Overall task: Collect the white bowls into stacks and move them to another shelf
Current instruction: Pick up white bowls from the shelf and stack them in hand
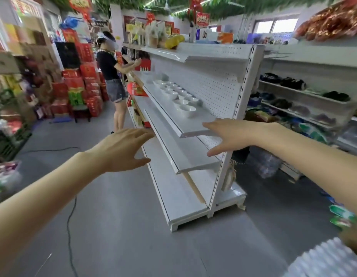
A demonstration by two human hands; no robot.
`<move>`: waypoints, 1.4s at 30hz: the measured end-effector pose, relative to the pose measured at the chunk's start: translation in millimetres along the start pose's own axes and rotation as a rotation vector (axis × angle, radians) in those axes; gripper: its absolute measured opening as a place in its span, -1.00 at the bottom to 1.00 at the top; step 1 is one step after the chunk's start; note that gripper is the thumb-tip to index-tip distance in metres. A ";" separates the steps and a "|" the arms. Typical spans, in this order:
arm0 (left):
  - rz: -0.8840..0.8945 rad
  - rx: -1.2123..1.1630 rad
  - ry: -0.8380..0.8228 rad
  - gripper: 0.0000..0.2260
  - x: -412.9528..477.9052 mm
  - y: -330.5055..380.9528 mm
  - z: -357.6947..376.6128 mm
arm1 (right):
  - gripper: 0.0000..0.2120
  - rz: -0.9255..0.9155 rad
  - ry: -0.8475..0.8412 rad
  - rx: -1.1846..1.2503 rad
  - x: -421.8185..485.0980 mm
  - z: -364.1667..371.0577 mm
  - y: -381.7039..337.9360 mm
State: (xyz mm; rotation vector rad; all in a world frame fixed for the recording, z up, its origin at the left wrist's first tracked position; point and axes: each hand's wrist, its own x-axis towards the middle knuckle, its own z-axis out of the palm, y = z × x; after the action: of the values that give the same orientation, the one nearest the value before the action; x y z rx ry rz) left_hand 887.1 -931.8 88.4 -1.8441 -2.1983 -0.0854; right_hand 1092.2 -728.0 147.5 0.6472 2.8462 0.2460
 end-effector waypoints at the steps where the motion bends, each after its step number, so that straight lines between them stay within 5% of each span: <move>1: -0.022 -0.025 0.003 -0.35 11.2 -15.6 3.9 | -0.06 -0.006 -0.008 0.004 22.5 -1.2 -1.4; 17: 0.174 0.129 -0.035 -0.33 275.2 -343.5 124.2 | -0.05 0.141 -0.125 0.066 399.9 -36.2 36.8; 37: 0.401 0.050 -0.024 -0.29 604.5 -591.4 263.4 | -0.09 0.391 -0.248 0.131 750.1 -11.7 134.9; 42: 0.507 0.025 -0.108 -0.29 688.5 -604.0 308.9 | -0.08 0.461 -0.294 0.211 780.6 -11.9 159.7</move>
State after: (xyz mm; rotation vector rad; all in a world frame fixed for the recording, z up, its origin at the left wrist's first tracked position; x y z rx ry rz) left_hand 141.7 -318.8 35.1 -2.3732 -1.7133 0.1432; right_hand 466.6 -242.1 60.9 1.2662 2.4280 -0.0786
